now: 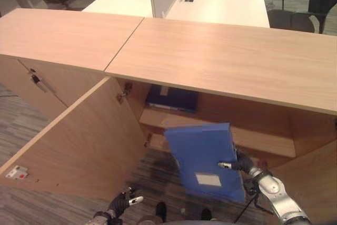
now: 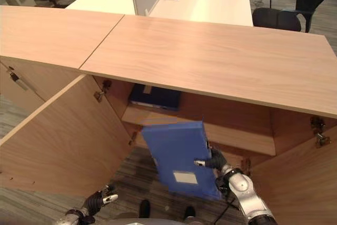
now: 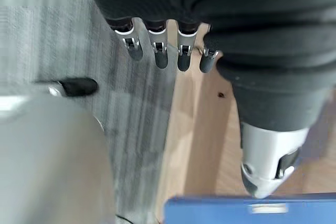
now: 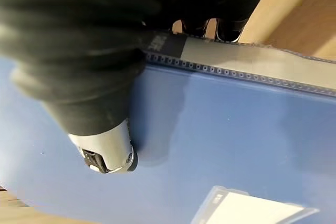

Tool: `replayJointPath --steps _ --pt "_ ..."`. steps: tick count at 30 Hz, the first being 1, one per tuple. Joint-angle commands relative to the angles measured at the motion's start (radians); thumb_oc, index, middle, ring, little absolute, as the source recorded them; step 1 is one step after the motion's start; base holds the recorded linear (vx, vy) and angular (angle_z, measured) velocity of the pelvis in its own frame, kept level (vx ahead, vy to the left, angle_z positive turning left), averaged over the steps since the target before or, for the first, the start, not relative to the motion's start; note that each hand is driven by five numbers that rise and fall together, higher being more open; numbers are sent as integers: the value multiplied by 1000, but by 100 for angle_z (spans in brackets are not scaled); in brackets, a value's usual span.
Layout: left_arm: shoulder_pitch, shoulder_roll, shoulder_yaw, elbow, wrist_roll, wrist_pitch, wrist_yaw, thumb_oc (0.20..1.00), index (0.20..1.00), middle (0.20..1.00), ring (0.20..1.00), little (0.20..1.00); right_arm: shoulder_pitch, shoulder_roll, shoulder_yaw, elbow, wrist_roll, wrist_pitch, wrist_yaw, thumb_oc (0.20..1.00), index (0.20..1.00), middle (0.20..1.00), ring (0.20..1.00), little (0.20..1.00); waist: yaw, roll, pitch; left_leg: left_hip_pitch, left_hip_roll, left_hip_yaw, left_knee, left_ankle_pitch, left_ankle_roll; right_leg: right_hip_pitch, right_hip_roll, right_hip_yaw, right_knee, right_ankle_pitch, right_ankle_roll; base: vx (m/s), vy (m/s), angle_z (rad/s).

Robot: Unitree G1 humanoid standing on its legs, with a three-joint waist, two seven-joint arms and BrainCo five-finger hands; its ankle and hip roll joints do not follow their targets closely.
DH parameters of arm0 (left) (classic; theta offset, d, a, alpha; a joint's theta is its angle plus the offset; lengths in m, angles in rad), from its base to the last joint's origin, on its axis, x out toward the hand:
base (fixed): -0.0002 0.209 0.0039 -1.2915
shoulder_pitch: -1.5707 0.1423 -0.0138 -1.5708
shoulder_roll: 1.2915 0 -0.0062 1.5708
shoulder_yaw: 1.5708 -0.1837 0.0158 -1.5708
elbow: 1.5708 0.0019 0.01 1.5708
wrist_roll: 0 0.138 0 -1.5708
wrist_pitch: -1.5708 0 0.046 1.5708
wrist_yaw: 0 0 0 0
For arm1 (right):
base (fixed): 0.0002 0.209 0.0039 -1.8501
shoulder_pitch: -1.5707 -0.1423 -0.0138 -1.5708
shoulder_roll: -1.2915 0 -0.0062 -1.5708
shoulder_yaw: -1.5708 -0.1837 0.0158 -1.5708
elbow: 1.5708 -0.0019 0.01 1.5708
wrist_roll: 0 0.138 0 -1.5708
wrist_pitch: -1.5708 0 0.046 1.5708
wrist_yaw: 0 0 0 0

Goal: Put the empty folder in the office cabinet

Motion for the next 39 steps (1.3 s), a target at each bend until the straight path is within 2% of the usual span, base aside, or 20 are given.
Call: replayJointPath --steps 1,3,6,7,11,12,13,15,18,19,20,22,26,27,32,39 --pt "-95 26 -34 21 43 -35 21 1000 1000 1000 1000 1000 -87 -31 14 20 -28 -43 -62 200 200 200 200 200 12 -10 54 82 61 8 22 -105 -40 -1 -91 -1 75 -68 88 15 -16 6" --pt "-101 32 -40 28 56 -34 29 1000 1000 1000 1000 1000 -86 -19 2 94 1 -26 -73 200 200 200 200 200 12 -8 54 81 61 1 19 -104 -41 6 -92 -9 67 -69 87 38 -31 14" --pt "-116 35 -47 48 54 -29 36 1000 1000 1000 1000 1000 -99 47 -72 227 218 -12 -88 200 200 200 200 200 12 -7 58 76 58 -6 17 -103 -42 12 -92 -19 59 -66 86 25 -33 18" --pt "-117 36 -48 48 54 -30 36 1000 1000 1000 1000 1000 -100 47 -72 229 221 -13 -87 200 200 200 200 200 13 -8 59 76 58 -6 17 -103 -42 12 -92 -19 58 -66 86 -9 -23 7" --pt "-146 37 -73 73 48 -24 51 1000 1000 1000 1000 1000 -180 97 -153 318 478 -34 -129 200 200 200 200 200 16 0 77 59 52 -11 18 -98 -42 -2 -93 -22 57 -61 87 -26 -13 0" --pt "-153 40 -86 72 50 -25 53 1000 1000 1000 1000 1000 -204 105 -171 331 539 -43 -133 200 200 200 200 200 18 2 83 53 50 -11 18 -97 -42 -9 -93 -21 57 -60 88 -74 -13 3" --pt "-168 46 -116 64 51 -26 58 1000 1000 1000 1000 1000 -261 113 -211 352 668 -65 -155 200 200 200 200 200 20 8 96 38 48 -11 19 -93 -42 -26 -94 -19 59 -57 89 -79 -9 3" --pt "-174 48 -128 58 50 -28 62 1000 1000 1000 1000 1000 -292 113 -232 363 719 -79 -167 200 200 200 200 200 25 12 100 30 46 -11 20 -91 -42 -35 -94 -16 60 -55 90 -48 -1 0" --pt "-178 51 -169 31 38 -28 66 1000 1000 1000 1000 1000 -390 120 -301 386 900 -124 -203 200 200 200 200 200 33 29 109 17 42 -5 19 -88 -43 -51 -96 -14 57 -51 91 -10 5 0" --pt "-180 52 -170 31 38 -27 66 1000 1000 1000 1000 1000 -393 119 -301 388 902 -125 -202 200 200 200 200 200 34 29 110 16 42 -5 19 -88 -43 -52 -96 -13 58 -51 91 -6 12 3" --pt "-184 54 -212 -11 -2 -34 62 1000 1000 1000 1000 1000 -465 120 -342 381 1020 -174 -249 200 200 200 200 200 39 41 115 8 39 -2 19 -90 -43 -64 -97 -7 59 -51 92 -17 28 3" --pt "-181 55 -204 0 -5 -35 51 1000 1000 1000 1000 1000 -497 101 -371 389 1054 -169 -248 200 200 200 200 200 43 47 120 6 37 -1 20 -90 -44 -69 -99 -4 60 -51 94 0 0 0" --pt "-115 59 -231 1 16 -40 60 1000 1000 1000 1000 1000 -592 16 -454 450 1135 -225 -293 200 200 200 200 200 59 78 141 -7 32 0 23 -89 -44 -85 -103 -2 68 -55 96 -17 8 0" --pt "-117 59 -232 0 16 -40 60 1000 1000 1000 1000 1000 -596 13 -454 454 1137 -225 -292 200 200 200 200 200 61 79 142 -7 32 0 23 -89 -44 -86 -103 -2 69 -55 96 0 0 0" --pt "-88 97 -275 -50 -9 -45 57 1000 1000 1000 1000 1000 -759 -73 -510 550 1279 -265 -349 200 200 200 200 200 79 124 183 -40 29 13 58 -93 -44 -128 -114 11 106 -60 100 -52 33 -6" --pt "-74 146 -309 -136 -52 -55 47 1000 1000 1000 1000 1000 -894 -197 -538 656 1392 -285 -379 200 200 200 200 200 97 160 236 -118 27 23 144 -109 -51 -199 -127 21 163 -71 98 -39 4 -4"
